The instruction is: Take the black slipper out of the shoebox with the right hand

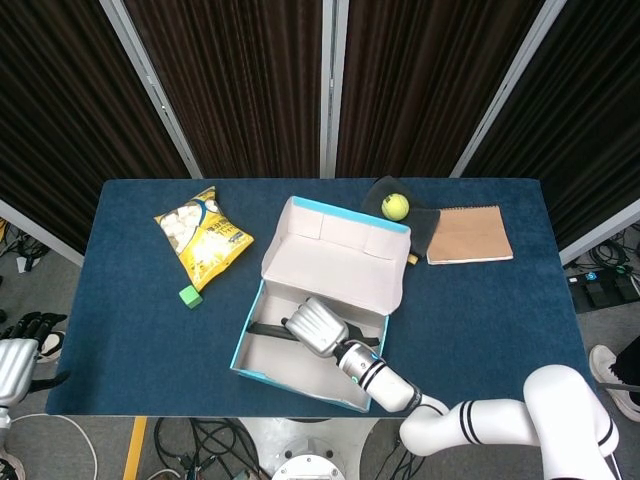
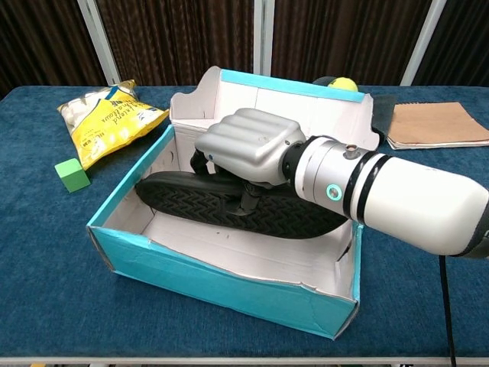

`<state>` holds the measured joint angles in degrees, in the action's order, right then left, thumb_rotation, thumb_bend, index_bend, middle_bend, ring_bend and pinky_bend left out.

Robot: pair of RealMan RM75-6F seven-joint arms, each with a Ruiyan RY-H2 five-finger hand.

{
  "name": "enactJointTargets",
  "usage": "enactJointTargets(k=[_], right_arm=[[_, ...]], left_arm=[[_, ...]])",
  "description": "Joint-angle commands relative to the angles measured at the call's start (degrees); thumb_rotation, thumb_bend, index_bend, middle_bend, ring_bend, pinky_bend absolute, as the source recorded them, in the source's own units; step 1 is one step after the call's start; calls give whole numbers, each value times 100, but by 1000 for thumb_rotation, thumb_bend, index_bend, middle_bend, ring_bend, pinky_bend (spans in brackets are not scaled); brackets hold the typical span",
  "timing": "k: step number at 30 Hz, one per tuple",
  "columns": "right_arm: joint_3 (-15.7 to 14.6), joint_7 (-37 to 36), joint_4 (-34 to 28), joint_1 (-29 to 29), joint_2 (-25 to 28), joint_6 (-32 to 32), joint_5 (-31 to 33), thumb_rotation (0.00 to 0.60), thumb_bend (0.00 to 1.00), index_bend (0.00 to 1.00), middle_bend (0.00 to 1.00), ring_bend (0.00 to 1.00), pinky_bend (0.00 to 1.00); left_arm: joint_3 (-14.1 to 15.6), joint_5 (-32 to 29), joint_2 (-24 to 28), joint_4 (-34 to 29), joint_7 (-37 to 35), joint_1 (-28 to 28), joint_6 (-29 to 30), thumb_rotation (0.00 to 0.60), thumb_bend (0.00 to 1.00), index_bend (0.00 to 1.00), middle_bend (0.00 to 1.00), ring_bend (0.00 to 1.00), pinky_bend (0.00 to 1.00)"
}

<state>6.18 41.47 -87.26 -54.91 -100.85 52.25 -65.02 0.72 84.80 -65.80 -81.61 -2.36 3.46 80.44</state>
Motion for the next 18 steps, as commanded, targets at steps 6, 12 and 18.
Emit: enactJointTargets(k=[6, 12, 18], right_arm=[[-17, -493, -160, -180, 329, -494, -270, 600, 465, 944, 795, 635, 776], [-152, -1106, -237, -163, 607, -440, -1100, 600, 497, 958, 800, 635, 776], [-185, -1278, -219, -209, 921, -662, -1155, 600, 497, 968, 805, 635, 776]], left_arm=[[1, -2, -6, 9, -50, 6, -13, 600, 1, 212, 201, 147, 304], [3, 28, -23, 43, -92, 9, 7, 600, 1, 212, 201, 147, 305], [1, 38, -62, 34, -102, 35, -22, 600, 2, 216, 201, 147, 305]])
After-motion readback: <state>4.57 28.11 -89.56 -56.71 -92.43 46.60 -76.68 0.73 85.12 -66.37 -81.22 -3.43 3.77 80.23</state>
